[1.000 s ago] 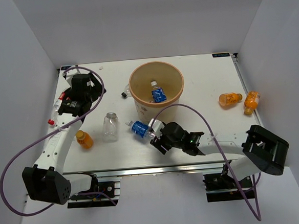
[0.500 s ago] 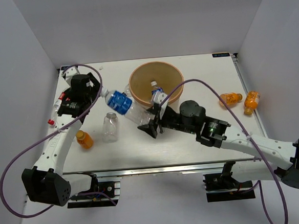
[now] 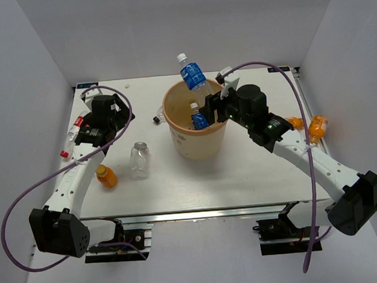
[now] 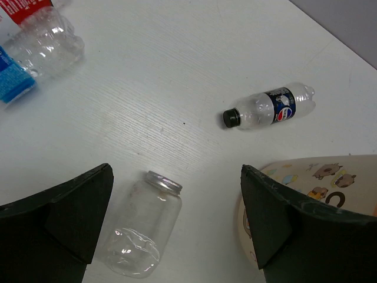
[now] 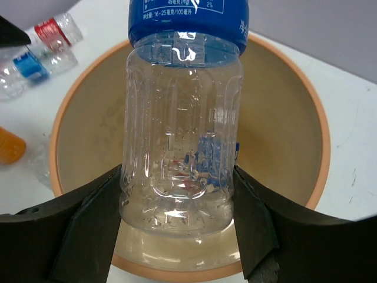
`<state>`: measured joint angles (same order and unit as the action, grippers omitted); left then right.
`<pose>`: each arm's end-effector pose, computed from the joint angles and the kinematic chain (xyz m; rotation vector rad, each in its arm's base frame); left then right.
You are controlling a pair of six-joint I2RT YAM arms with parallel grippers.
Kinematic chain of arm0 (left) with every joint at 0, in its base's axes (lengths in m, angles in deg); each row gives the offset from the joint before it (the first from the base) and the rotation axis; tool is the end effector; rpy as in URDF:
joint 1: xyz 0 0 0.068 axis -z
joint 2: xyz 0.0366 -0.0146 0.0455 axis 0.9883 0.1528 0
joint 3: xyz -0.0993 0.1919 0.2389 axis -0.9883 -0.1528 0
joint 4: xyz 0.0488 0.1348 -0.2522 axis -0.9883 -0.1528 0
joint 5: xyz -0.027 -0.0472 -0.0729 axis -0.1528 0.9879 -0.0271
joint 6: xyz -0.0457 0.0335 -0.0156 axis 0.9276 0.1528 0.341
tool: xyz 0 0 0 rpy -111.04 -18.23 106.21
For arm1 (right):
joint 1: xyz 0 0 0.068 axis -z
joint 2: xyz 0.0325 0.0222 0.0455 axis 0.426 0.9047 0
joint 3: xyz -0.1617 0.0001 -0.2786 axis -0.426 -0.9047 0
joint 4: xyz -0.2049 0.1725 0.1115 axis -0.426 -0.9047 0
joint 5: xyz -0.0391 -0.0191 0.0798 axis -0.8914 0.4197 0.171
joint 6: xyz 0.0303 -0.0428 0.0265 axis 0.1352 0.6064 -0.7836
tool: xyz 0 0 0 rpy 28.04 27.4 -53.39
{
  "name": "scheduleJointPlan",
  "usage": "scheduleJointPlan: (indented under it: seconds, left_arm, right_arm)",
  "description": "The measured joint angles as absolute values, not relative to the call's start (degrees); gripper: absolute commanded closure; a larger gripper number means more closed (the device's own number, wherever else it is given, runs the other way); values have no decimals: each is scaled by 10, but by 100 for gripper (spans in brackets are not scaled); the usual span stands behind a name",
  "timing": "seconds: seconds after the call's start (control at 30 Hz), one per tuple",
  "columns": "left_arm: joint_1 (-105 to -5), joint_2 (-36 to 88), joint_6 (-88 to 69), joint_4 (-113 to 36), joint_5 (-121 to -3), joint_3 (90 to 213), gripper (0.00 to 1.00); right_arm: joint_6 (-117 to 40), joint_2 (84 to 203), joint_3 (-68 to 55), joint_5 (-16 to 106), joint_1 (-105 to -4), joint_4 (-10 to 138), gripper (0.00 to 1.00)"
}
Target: Put the plastic bottles in the bin
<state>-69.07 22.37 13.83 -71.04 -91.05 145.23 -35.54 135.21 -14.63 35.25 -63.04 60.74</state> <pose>0.2896 -0.0467 0.3757 -0.6218 2.0711 -0.0663 0.2557 0.1966 0.4299 -0.4882 1.6839 0.5021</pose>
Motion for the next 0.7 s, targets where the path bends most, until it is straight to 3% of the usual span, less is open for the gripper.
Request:
scheduleJointPlan:
  seconds: [0.03,0.07,0.43,0.7]
  left_arm:
    - [-691,225,140,-706,-907,1449,2]
    - [-691,226,141,-701,-902,1443,2]
    - [-691,275,151,-672,-854,1390,2]
    - [-680,300,134,-649,-814,1325,2]
  right_arm:
    - [-355,1355,-146,353,-630,600,20]
    - [-357,1355,-147,354,-630,595,11]
    - [-356,1354,-99,354,-603,576,11]
    - [-381,1326,-58,359,-527,570,11]
